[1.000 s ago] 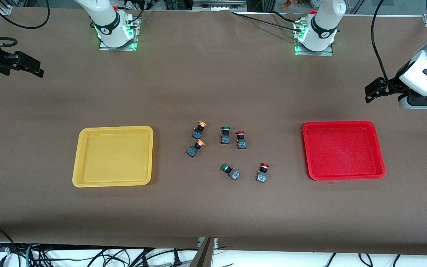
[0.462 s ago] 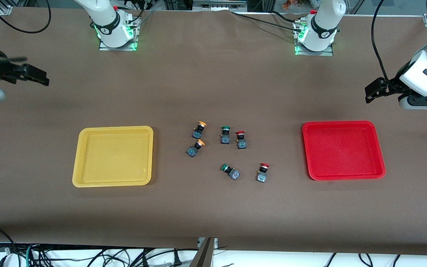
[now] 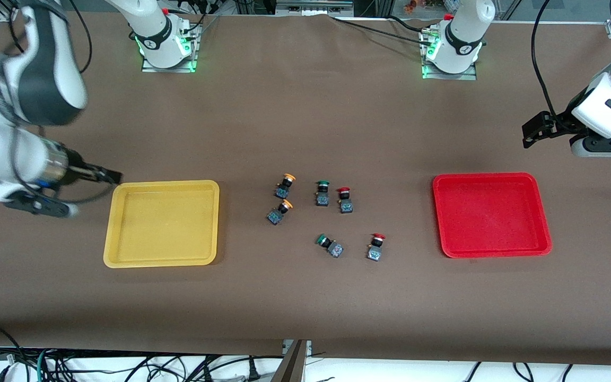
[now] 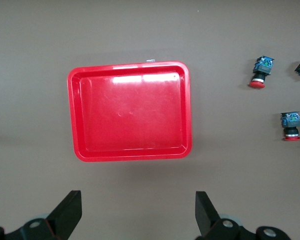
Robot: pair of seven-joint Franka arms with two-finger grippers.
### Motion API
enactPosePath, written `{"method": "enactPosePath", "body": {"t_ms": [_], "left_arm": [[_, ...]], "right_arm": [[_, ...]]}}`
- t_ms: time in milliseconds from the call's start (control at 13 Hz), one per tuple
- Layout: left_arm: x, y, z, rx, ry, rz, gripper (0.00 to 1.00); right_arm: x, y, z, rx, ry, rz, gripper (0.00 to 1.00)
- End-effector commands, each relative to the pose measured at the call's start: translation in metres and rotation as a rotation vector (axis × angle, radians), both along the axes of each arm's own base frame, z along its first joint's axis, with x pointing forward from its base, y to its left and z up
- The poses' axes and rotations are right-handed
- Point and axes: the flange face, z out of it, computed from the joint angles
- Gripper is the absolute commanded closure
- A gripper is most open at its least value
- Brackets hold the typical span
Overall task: Place red and yellow buttons in trays
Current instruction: 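Reach the right gripper to an orange button while the left gripper reaches red, then grasp the orange and red buttons with the right and left grippers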
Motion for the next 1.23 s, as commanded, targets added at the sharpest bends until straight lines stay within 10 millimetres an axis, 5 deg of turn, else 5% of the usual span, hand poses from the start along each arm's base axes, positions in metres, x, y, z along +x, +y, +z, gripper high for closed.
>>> {"method": "enactPosePath", "body": {"t_ms": [0, 77, 231, 462, 769, 923, 1154], "left_arm": [[0.015, -0.026, -0.033, -0.073, 0.082, -0.022, 0.0], [0.015, -0.045, -0.048, -0.092, 0.131, -0.049, 0.0], [0.029, -0.095, -0.108, -0.085, 0.209, -0.108, 0.0], [0.075, -0.131, -0.17, -0.106, 0.068, -0.081, 0.0], [0.125, -0.193, -0.268, -0.19, -0.235, -0.132, 0.0], [0.142, -0.2, -0.312, -0.203, -0.285, -0.129, 0.0], [0.135, -0.225, -0.376, -0.219, -0.309, -0.152, 0.0]], "right_arm": [[0.015, 0.085, -0.053, 0.027, -0.047, -0.219, 0.0], [0.017, 0.12, -0.082, 0.014, -0.072, -0.307, 0.0], [0.012, 0.188, -0.131, 0.012, -0.139, -0.449, 0.0], [0.0, 0.25, -0.175, 0.053, -0.222, -0.576, 0.0], [-0.012, 0.295, -0.214, 0.117, -0.291, -0.603, 0.0], [-0.023, 0.314, -0.235, 0.113, -0.28, -0.58, 0.0], [-0.036, 0.331, -0.252, 0.102, -0.271, -0.55, 0.0]]}}
